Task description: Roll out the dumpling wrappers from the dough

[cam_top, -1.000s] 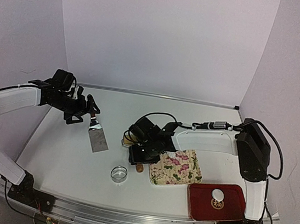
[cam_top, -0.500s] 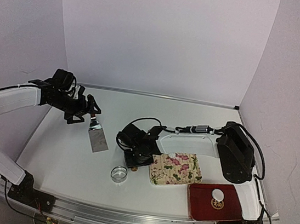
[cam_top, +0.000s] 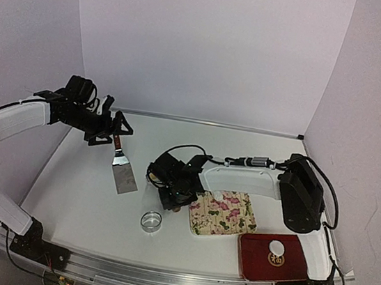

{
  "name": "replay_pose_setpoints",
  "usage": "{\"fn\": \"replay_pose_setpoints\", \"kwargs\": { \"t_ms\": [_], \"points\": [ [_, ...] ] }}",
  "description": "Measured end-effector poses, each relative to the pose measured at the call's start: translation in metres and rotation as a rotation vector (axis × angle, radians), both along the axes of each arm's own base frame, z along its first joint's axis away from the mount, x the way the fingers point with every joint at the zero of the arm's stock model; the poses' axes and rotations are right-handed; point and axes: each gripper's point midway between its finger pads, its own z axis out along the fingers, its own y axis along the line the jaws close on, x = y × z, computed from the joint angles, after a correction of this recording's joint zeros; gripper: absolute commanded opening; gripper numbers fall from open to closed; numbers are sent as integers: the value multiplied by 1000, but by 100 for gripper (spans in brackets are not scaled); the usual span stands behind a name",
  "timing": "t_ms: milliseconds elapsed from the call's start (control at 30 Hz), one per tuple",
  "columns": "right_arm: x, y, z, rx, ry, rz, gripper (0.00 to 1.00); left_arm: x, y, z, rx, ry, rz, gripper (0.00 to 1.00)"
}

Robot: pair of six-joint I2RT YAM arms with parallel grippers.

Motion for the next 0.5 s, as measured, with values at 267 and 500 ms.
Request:
{"fn": "replay_pose_setpoints", "kwargs": {
  "t_ms": [267,500],
  "points": [
    [-3,7,97,126,-92,134,0,-4,-24,52,-108,-106,-157,100],
    [-23,2,178,286,-146,249,0,-23,-42,60,-217,-59,-275,100]
  ]
}}
